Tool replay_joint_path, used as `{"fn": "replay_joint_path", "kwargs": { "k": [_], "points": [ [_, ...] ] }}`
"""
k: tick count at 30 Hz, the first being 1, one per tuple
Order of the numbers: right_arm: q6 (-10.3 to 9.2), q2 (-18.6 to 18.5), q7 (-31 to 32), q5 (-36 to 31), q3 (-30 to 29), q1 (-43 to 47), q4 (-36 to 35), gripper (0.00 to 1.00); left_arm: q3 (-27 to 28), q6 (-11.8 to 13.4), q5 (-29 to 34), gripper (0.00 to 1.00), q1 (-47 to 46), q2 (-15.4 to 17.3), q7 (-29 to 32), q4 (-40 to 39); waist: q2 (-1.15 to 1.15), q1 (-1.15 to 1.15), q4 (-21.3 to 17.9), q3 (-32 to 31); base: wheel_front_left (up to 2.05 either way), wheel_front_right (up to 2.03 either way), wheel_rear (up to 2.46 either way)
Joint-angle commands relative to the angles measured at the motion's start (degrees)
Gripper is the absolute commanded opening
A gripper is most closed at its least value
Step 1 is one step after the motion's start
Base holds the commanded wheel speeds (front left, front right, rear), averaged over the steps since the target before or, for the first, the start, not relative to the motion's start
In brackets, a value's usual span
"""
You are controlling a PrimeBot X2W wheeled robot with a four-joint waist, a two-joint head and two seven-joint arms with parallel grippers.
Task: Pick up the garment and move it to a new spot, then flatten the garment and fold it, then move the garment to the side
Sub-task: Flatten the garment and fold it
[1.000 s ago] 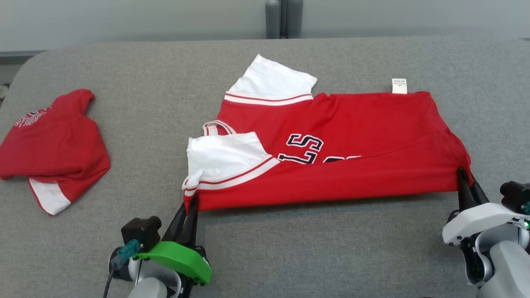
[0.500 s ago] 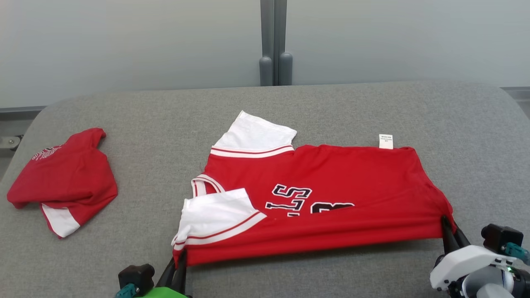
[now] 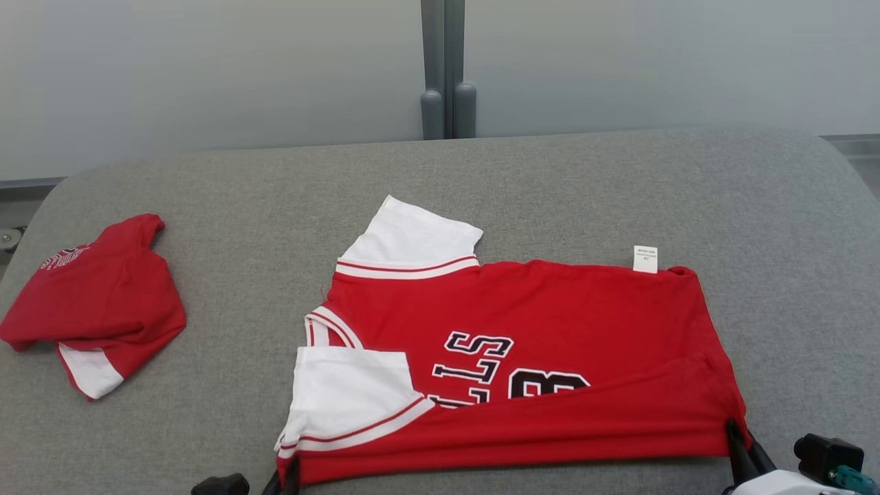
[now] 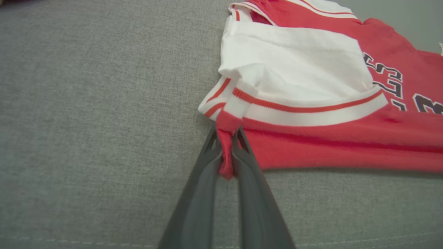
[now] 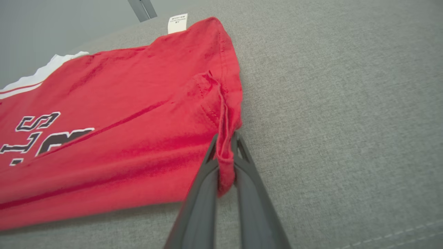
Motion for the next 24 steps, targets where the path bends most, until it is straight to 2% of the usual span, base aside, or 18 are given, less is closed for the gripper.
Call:
{"fn": "replay_joint_path", "kwargs": {
  "k": [1, 3, 4, 5, 6, 9, 15, 19, 24],
  "points": [
    [-0.15, -0.5, 0.0, 0.6, -0.5, 0.6, 0.0, 0.0, 0.4, 0.3, 0.5, 0.0, 0.7, 0.6, 0.0, 0.2, 0.0, 0.0, -0.1, 0.2, 0.0, 0.0, 0.0],
    [-0.15, -0.4, 0.0, 1.2, -0.5, 0.5, 0.9, 0.0, 0.1, 0.3, 0.9, 0.0, 0.3, 0.6, 0.0, 0.3, 0.0, 0.0, -0.1, 0.3, 0.0, 0.0, 0.0],
    [-0.15, -0.6, 0.0, 1.2, -0.7, 0.1, 1.1, 1.0, 0.0, 0.3, 1.1, 0.21, 0.1, 0.6, 0.0, 0.1, 0.0, 0.0, -0.1, 0.4, 0.0, 0.0, 0.0],
    [-0.14, -0.9, 0.0, 1.1, -0.6, -0.3, 1.2, 1.0, -0.1, 0.3, 1.3, 0.56, 0.0, 0.6, 0.0, 0.0, 0.0, 0.0, 0.0, 0.5, 0.0, 0.0, 0.0],
    [-0.13, -0.9, 0.0, 1.1, -0.8, -0.8, 1.1, 1.0, -0.2, 0.3, 1.4, 1.0, 0.0, 0.6, 0.0, -0.2, 0.0, 0.0, 0.1, 0.7, 0.0, 0.0, 0.0],
    [-0.13, -1.1, 0.0, 0.3, -1.6, -1.6, 0.6, 1.0, -0.4, 1.1, 2.5, 1.0, 0.1, 0.5, 0.0, -0.3, 0.0, 0.0, 0.2, 1.2, 0.0, 0.0, 0.0],
    [-0.12, -1.6, 0.0, -2.7, -5.0, -4.8, -2.6, 1.0, 0.7, 3.0, 6.2, 1.0, -1.8, 0.5, 0.0, -7.5, 0.0, 0.0, 0.6, 4.9, 0.0, 0.0, 0.0],
    [-0.12, -2.3, 0.0, -4.1, -5.4, -9.1, -3.4, 1.0, 1.0, 3.0, 8.1, 1.0, -6.3, 0.5, 0.0, -9.9, 0.0, 0.0, 0.9, 8.7, 0.0, 0.0, 0.0],
    [-0.12, -3.4, 0.0, -5.0, -4.2, -16.4, -2.5, 1.0, 0.0, 2.5, 10.3, 1.0, -15.2, 0.5, 0.0, -8.9, 0.0, 0.0, 0.8, 14.4, 0.0, 0.0, 0.0]
  ]
}}
